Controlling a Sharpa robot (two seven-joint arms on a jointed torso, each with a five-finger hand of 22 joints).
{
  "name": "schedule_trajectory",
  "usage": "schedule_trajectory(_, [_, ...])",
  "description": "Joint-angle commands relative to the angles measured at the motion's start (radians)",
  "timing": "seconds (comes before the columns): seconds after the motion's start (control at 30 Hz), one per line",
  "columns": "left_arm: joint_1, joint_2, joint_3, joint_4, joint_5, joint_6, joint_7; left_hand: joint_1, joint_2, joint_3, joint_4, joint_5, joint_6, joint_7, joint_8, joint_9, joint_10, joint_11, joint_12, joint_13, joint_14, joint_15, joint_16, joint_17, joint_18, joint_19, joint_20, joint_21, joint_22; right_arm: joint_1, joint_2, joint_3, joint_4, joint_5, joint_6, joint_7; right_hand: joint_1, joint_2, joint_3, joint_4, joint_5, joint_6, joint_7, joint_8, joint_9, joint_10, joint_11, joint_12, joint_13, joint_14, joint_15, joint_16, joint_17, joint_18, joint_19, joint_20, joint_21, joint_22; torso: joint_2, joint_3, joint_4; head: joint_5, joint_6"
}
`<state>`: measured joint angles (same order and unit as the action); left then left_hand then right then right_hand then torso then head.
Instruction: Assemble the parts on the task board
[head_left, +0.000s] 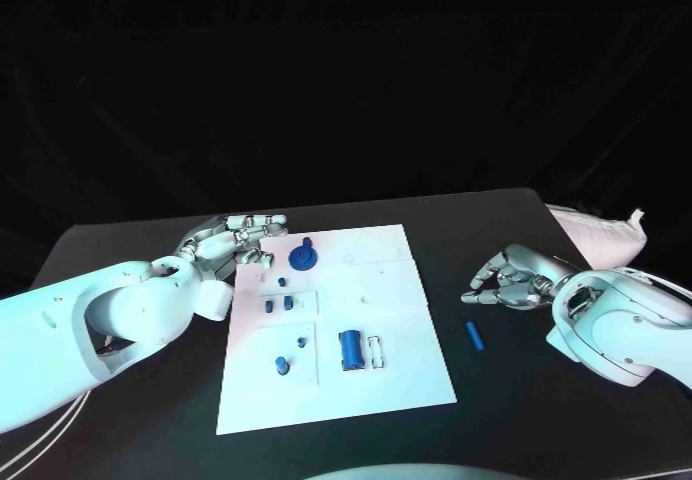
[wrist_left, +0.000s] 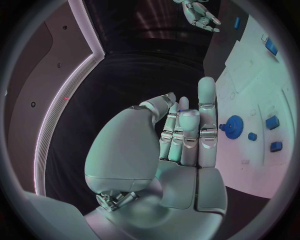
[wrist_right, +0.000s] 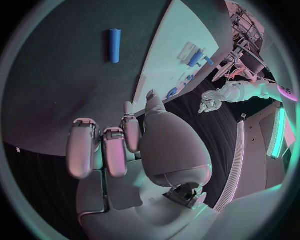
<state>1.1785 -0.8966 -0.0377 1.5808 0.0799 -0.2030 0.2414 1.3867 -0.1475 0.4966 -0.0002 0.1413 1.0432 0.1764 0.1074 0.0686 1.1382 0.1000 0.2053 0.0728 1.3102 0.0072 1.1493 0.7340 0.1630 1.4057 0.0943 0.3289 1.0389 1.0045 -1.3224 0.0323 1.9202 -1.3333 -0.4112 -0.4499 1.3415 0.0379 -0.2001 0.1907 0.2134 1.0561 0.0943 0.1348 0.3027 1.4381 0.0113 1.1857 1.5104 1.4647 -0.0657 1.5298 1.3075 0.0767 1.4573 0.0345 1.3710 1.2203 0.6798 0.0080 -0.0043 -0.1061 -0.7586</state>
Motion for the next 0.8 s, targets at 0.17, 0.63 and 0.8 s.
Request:
schedule_trajectory(0.17, [-0.002,0.003,-0.002,0.004,0.002,0.014,0.005,-0.009,0.0,-0.006,-0.002,0.0,-0.007,0.001,0.003,-0.001,-0.005,-0.001,0.006,0.0,-0.01,0.001,-0.002,-0.001,0.013,-0.007,0.002,-0.004,-0.001,0.003,-0.019,-0.006,-0.017,-0.121,0.097,-0.07,-0.022,-0.01,-0.022,0.018,0.019,0.026,-0.005,-0.003,-0.013,0.003,-0.005,-0.017,-0.217,0.09,0.003,-0.007,0.189,-0.003,-0.004,0.006,-0.008,-0.006,-0.002,0.004,-0.0067,-0.029,0.003])
schedule_trajectory(0.63, [-0.008,0.004,-0.003,0.0,0.002,0.015,0.004,-0.009,0.0,-0.006,-0.002,0.0,-0.007,0.001,0.003,-0.001,-0.005,-0.001,0.006,0.0,-0.01,0.001,-0.002,-0.001,0.013,-0.007,0.002,-0.004,-0.001,-0.003,-0.005,-0.027,-0.005,-0.216,0.214,-0.112,-0.033,-0.017,-0.038,0.038,0.021,0.053,-0.013,0.004,-0.017,0.003,-0.011,-0.024,-0.22,0.089,-0.003,-0.009,0.185,-0.003,-0.006,0.001,-0.01,-0.009,-0.004,0.0007,-0.0046,-0.035,-0.006])
schedule_trajectory(0.8, [-0.009,0.003,-0.003,0.0,0.002,0.016,0.004,-0.009,0.0,-0.006,-0.002,0.0,-0.007,0.001,0.003,-0.001,-0.005,-0.001,0.006,0.0,-0.01,0.001,-0.002,-0.001,0.013,-0.007,0.002,-0.004,-0.001,-0.013,0.009,-0.03,-0.006,-0.226,0.224,-0.114,-0.034,-0.016,-0.038,0.042,0.022,0.057,-0.015,0.005,-0.017,0.004,-0.012,-0.023,-0.219,0.089,-0.003,-0.009,0.186,-0.003,-0.005,0.001,-0.01,-0.007,-0.003,0.0013,-0.005,-0.034,-0.006])
